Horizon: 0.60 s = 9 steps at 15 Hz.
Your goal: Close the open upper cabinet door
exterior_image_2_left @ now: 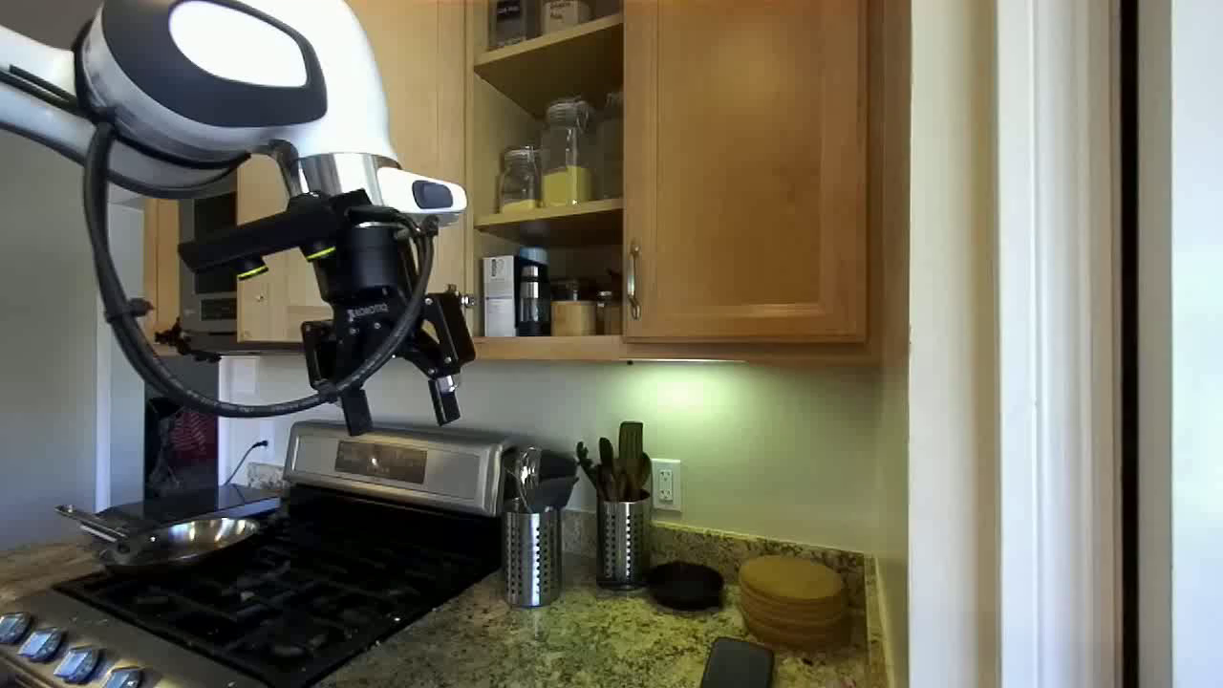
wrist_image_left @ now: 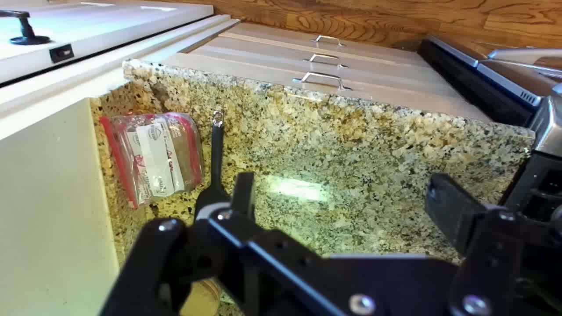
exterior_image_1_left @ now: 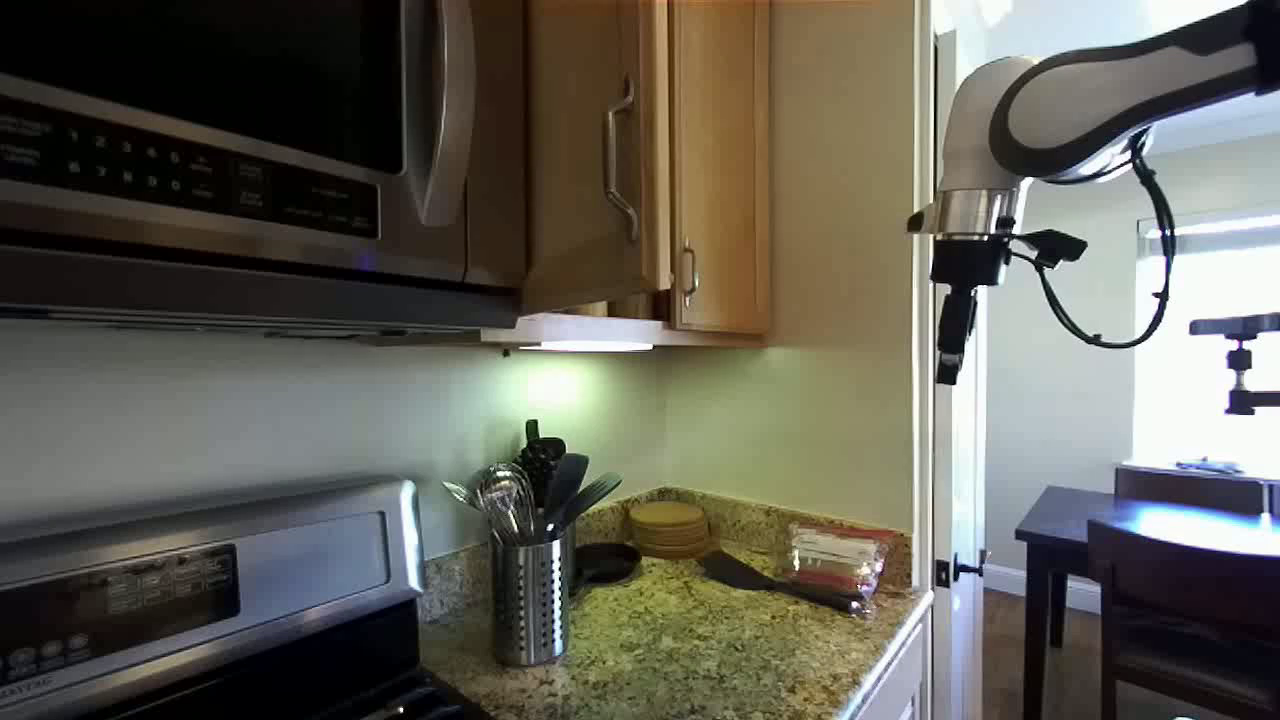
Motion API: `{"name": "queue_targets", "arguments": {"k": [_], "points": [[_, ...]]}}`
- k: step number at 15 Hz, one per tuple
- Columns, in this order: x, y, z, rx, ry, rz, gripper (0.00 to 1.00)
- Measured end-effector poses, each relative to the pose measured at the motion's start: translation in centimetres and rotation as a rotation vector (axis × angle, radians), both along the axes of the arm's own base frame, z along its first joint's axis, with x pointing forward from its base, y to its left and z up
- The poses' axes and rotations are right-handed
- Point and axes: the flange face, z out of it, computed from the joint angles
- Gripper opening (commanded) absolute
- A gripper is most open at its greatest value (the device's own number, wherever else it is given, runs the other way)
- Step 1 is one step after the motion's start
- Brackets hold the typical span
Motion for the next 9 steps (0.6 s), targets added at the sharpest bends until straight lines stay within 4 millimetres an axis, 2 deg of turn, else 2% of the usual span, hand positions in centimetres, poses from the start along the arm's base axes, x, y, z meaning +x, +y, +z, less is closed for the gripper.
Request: {"name": "queue_targets", "arguments": {"k": [9], "points": [[0.14,0.46,0.09,0.002,-0.002,0.012,1.0]]}}
